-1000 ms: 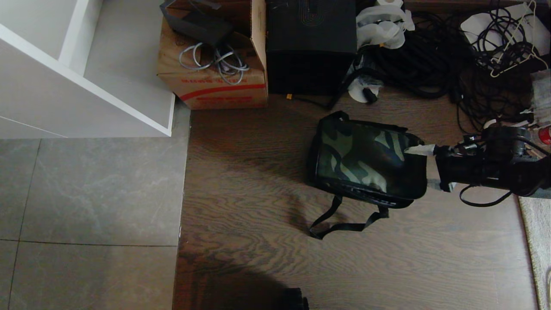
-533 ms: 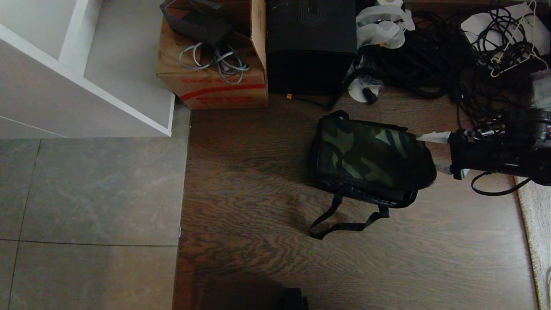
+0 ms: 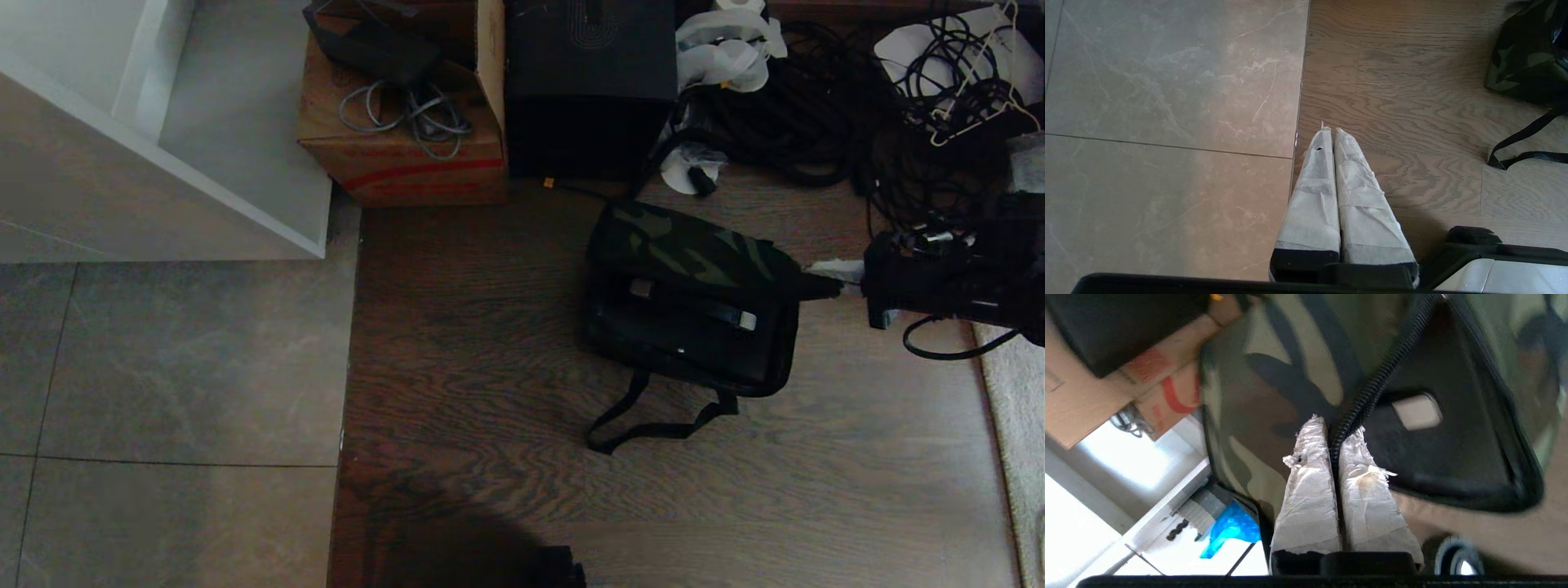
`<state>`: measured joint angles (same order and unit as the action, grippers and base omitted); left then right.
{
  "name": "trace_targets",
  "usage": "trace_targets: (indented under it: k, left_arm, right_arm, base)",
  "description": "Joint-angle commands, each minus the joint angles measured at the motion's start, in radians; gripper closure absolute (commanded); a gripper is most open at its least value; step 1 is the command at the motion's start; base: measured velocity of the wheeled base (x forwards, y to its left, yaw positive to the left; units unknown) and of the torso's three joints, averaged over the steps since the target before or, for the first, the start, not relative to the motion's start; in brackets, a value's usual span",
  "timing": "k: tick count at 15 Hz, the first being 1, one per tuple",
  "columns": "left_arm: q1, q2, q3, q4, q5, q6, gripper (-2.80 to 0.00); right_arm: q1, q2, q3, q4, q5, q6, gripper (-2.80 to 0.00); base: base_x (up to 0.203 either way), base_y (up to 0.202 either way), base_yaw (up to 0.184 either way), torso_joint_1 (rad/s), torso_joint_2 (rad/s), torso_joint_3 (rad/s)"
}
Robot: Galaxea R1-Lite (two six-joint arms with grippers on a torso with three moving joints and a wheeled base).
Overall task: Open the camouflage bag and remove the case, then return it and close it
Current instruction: Open the top of the storage box
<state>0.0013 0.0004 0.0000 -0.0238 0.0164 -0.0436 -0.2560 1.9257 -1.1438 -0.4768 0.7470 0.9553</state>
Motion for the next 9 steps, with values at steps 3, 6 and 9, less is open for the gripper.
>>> trace_targets:
  k: [3, 6, 9]
  left_arm:
    - [0.000, 0.000, 0.011, -0.001, 0.000, -0.001, 0.00]
    - [0.000, 0.000, 0.011, -0.001, 0.000, -0.001, 0.00]
    - [0.000, 0.000, 0.010, -0.001, 0.000, -0.001, 0.00]
  right_arm:
    - [-0.013, 0.000, -0.024, -0.095, 0.005, 0.008, 0.00]
    - [-0.028, 0.017, -0.039, -0.200, 0.001, 0.007, 0.00]
    - [-0.040, 0.057, -0.055, -0.328, -0.003, 0.000, 0.00]
  base:
    - [0.000, 0.000, 0.000, 0.000, 0.00, 0.000]
    - [0.000, 0.000, 0.000, 0.000, 0.00, 0.000]
    - [0.000, 0.000, 0.000, 0.000, 0.00, 0.000]
